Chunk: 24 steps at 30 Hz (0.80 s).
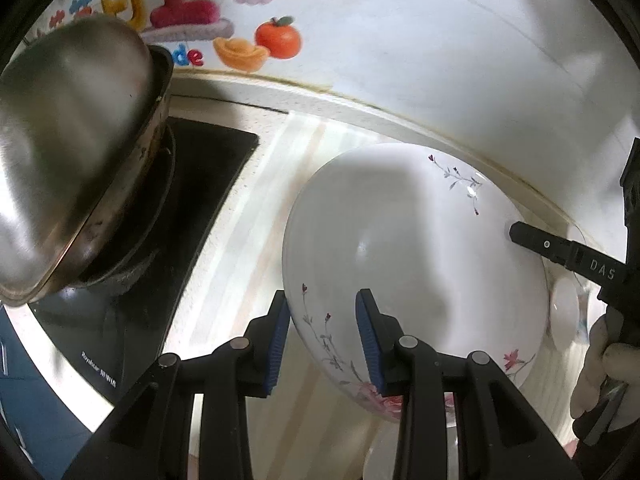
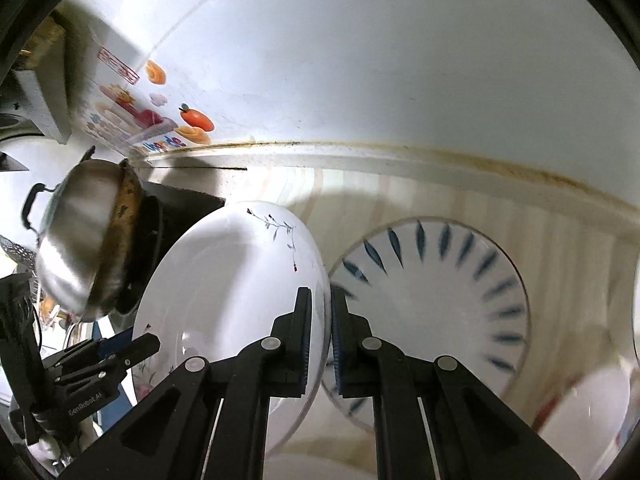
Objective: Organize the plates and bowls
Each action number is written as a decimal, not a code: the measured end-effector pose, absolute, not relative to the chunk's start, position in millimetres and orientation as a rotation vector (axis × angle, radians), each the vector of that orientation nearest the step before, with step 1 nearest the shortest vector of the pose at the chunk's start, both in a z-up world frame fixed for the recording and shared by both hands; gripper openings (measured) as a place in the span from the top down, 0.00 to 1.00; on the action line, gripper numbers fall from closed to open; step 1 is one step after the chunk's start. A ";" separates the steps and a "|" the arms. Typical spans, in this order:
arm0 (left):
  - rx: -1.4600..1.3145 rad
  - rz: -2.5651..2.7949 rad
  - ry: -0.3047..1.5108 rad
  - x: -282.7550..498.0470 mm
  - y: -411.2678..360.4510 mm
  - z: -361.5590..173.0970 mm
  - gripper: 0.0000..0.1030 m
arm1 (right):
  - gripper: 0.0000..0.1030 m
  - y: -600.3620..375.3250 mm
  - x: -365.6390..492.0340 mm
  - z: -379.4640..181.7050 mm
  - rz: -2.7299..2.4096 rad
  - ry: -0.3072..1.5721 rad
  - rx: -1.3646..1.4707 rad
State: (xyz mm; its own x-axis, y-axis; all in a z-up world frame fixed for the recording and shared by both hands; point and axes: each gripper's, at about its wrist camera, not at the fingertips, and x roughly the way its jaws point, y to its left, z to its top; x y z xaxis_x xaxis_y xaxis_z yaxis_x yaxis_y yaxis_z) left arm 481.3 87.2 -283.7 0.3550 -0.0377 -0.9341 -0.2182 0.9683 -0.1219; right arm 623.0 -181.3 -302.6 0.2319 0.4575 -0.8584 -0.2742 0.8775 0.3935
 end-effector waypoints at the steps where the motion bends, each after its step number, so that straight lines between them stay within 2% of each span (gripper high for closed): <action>1: -0.240 0.112 1.202 475.0 81.3 -280.3 0.70 | 0.89 -186.6 615.3 -298.9 0.502 1.236 0.174; 11: -0.173 0.024 1.209 429.9 28.9 -268.0 0.70 | 0.89 -251.9 519.3 -279.4 0.454 1.206 0.255; 24: -0.090 -0.060 1.307 395.9 -15.5 -308.2 0.70 | 0.89 -315.2 431.6 -314.4 0.392 1.282 0.322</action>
State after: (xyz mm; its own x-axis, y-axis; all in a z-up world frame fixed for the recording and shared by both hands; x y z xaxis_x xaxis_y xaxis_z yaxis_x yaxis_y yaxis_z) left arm 395.9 -15.5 -308.2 0.2597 -0.0955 -0.9610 -0.0064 0.9949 -0.1006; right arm 431.6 -315.2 -314.4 0.2351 0.4550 -0.8589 -0.1039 0.8903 0.4433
